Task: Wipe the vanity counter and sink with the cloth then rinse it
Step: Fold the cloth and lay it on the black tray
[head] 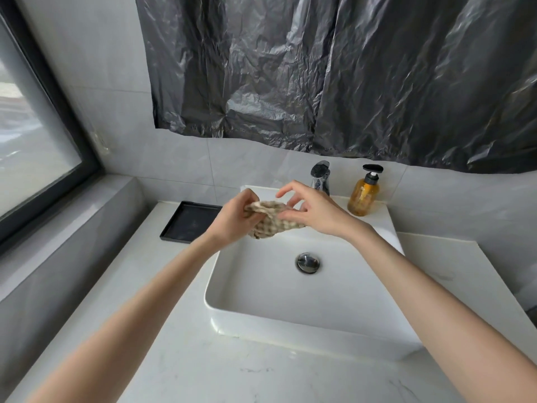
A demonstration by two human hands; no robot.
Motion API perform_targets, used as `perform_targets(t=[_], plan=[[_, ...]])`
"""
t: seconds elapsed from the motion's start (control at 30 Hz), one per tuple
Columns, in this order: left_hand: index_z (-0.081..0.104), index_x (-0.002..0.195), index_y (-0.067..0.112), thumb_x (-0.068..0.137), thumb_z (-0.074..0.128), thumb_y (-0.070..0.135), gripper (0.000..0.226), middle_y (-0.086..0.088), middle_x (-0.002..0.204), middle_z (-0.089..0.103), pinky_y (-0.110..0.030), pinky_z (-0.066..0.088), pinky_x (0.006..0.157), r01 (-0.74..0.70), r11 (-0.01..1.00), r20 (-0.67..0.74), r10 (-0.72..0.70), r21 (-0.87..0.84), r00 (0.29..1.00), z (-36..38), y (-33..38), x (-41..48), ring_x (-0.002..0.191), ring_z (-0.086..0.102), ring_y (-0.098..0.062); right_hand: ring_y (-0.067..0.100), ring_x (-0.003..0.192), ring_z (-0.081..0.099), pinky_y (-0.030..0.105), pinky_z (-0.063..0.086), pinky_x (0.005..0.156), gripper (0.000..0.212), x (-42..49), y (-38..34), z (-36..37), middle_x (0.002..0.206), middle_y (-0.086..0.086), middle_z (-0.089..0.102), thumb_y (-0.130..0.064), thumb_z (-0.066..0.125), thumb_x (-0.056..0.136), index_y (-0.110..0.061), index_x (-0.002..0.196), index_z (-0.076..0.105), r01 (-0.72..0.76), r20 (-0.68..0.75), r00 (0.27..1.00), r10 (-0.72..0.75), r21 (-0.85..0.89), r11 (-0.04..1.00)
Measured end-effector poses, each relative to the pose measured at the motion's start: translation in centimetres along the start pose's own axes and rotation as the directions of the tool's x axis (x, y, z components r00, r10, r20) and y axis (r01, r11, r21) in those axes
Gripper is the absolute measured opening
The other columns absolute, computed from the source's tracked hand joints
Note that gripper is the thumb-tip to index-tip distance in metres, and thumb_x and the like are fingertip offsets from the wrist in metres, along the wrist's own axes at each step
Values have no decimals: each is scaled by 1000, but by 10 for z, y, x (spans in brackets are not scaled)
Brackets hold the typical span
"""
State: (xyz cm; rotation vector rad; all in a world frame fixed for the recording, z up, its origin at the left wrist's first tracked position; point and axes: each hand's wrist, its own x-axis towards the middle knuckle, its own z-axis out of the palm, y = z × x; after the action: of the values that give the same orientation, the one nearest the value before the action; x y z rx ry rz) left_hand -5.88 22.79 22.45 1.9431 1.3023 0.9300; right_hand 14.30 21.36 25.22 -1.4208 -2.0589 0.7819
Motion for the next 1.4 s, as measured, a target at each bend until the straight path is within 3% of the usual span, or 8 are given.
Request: perform_targets(t=[0.23,0.4,0.67,0.77,1.03,1.13,1.23,1.4], plan=[[51,91,20,80,71,29,25,8,62,56,-14,36,52,-19,999,-34,21,40,999,-40,-30,-17,52,49,-1,4,66,63,24,49,67,15,14,-17,11,71,-5,72,-33,78,76,-20,82,75,-10,-166,986,-17,-162,987],[62,85,24,75,72,45,25,1,60,48,-30,35,52,-1,999,114,-5,52,993,-79,-70,-19,54,41,-11,-7,63,61,12,46,66,12,34,-50,41,74,-7,71,-28,76,78,-21,88,76,5,-283,959,-18,-49,999],[62,77,22,85,60,49,28,10,84,64,-19,44,72,19,998,324,2,-61,946,-156,-120,-34,79,62,-3,15,80,71,30,56,81,9,69,-117,111,82,5,75,-13,77,77,-9,85,76,36,-262,965,-19,61,997],[64,111,21,88,38,64,55,10,109,67,-27,45,94,159,958,419,-47,-238,907,-183,-132,-37,106,60,-4,18,89,67,32,53,87,10,79,-145,138,93,0,70,-13,74,80,-10,89,77,103,-257,962,-91,31,994],[47,131,22,89,62,24,45,-4,104,69,-29,54,86,105,927,435,67,-359,898,-219,-145,-51,95,66,-20,10,83,60,32,48,82,11,90,-195,181,92,-2,63,-20,65,89,-24,89,75,65,-282,956,-84,-75,995],[64,105,12,87,65,20,20,-11,92,67,-33,53,85,85,933,445,86,-350,891,-227,-152,-52,86,63,-20,9,76,54,23,44,74,11,91,-199,192,87,-1,54,-23,65,89,-31,87,73,42,-332,941,-63,-70,997],[60,80,15,84,69,19,11,-28,95,61,-49,50,84,97,919,403,71,-381,912,-233,-156,-51,81,60,-25,17,83,60,37,48,82,11,90,-194,201,86,2,64,-24,56,93,-31,89,63,0,-321,947,16,49,999],[58,90,10,86,66,20,14,-11,78,57,-31,50,67,118,901,373,52,-417,926,-235,-156,-48,70,59,-17,27,67,50,34,38,66,9,90,-179,222,73,17,56,-26,37,100,-29,96,45,-85,-332,937,108,85,993]])
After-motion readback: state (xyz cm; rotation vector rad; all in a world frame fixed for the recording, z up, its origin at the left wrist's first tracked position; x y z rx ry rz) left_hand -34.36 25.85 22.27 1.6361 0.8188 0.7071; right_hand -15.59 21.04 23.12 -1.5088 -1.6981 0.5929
